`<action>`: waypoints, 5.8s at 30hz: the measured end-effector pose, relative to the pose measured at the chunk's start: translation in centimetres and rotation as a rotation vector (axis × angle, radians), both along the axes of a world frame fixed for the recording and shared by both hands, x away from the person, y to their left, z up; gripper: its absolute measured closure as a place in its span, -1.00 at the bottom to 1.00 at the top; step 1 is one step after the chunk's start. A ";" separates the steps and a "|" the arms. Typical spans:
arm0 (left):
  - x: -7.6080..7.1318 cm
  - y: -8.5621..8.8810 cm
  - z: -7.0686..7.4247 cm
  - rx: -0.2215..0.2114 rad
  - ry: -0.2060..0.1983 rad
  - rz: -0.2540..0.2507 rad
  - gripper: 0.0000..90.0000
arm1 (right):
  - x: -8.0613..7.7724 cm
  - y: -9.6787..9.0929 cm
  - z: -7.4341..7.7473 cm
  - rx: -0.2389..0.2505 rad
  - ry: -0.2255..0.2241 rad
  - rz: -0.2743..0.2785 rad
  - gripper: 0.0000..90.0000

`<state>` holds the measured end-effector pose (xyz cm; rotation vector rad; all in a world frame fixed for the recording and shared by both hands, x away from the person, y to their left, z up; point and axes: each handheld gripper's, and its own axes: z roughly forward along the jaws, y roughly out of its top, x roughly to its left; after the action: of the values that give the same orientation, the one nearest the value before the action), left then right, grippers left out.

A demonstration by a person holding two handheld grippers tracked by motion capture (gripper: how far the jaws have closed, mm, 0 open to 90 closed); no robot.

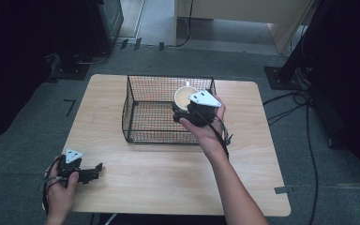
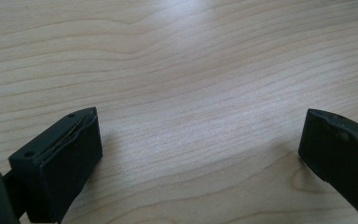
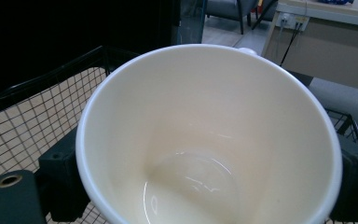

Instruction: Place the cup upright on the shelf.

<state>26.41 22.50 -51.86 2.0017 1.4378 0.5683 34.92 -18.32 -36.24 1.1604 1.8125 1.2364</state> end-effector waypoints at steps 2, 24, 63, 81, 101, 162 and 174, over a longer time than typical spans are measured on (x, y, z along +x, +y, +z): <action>0.0 0.0 0.0 -0.001 0.000 -0.001 -1.00 | 0.6 0.2 -0.1 -0.008 -0.001 0.000 -0.77; 0.0 0.0 0.0 -0.010 -0.001 0.001 -1.00 | 6.4 1.4 -2.4 -0.023 0.010 0.047 -0.77; 0.0 0.1 0.0 -0.015 -0.001 -0.001 -1.00 | 10.8 1.8 -9.5 -0.166 0.225 0.100 -0.78; 0.0 0.1 0.0 -0.016 0.000 -0.002 -1.00 | 11.0 1.8 -9.9 -0.170 0.322 0.103 -0.78; 0.0 0.1 0.0 -0.014 0.000 -0.001 -1.00 | 10.8 1.3 -8.0 -0.059 0.242 0.057 -1.00; 0.0 -0.1 0.0 0.005 -0.002 -0.001 -1.00 | -4.8 -5.2 -4.4 0.015 0.145 0.071 -1.00; 0.0 -0.1 0.0 0.011 -0.001 -0.003 -1.00 | -6.9 -8.9 -6.0 0.073 0.169 0.032 -1.00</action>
<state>26.44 22.36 -51.90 2.0109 1.4340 0.5769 27.97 -27.19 -42.23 1.3161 1.9290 1.2649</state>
